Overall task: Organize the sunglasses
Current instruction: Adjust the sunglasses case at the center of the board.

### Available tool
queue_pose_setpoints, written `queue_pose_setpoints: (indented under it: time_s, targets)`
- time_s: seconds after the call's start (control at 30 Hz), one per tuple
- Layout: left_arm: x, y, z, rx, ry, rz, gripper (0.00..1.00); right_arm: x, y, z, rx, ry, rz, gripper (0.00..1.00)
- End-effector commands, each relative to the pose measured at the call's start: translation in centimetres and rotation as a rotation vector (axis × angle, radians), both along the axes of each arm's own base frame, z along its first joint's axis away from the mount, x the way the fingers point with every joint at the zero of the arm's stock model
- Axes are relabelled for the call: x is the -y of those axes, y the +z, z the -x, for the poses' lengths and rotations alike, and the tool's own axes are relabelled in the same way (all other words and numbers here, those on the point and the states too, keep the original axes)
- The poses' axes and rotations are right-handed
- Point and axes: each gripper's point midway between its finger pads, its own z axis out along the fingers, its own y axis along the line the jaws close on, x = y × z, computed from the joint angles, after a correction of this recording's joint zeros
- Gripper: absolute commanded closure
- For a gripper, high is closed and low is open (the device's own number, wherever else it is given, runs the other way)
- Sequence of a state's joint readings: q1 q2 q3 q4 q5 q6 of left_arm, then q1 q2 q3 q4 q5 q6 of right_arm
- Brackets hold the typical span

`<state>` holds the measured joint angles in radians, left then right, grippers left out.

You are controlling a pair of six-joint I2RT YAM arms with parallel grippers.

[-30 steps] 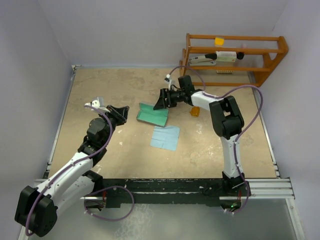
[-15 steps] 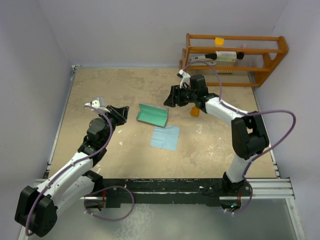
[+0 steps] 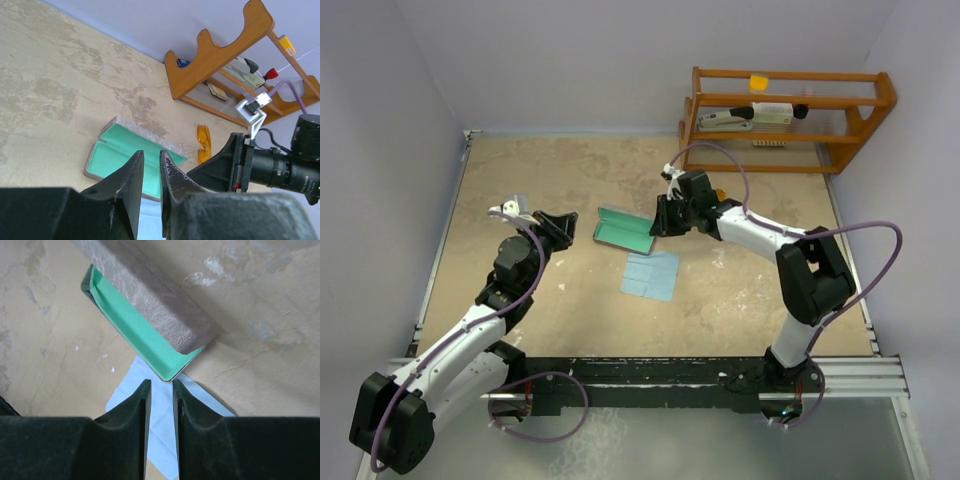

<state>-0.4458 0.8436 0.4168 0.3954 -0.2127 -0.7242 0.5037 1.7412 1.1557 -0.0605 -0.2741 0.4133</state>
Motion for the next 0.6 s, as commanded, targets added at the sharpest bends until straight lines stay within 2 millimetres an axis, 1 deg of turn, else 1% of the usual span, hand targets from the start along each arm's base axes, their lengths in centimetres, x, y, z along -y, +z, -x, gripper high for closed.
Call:
queue_pose_setpoints:
  time_s: [0.0, 0.1, 0.27, 0.57]
  targets:
    - [-0.1, 1.4, 0.2, 0.039, 0.001, 0.04, 0.83, -0.2, -1.3, 0.1, -0.052, -0.05, 0.036, 0.73]
    - [-0.2, 1.2, 0.4, 0.038, 0.003, 0.039, 0.83, -0.5, -2.1, 0.4, -0.068, -0.06, 0.057, 0.74]
    - [-0.3, 1.5, 0.6, 0.047, 0.002, 0.043, 0.84, -0.9, -3.1, 0.8, -0.08, -0.062, 0.101, 0.73]
    - [-0.2, 1.3, 0.7, 0.041, -0.006, 0.044, 0.83, -1.4, -3.5, 0.2, -0.085, -0.076, 0.094, 0.72]
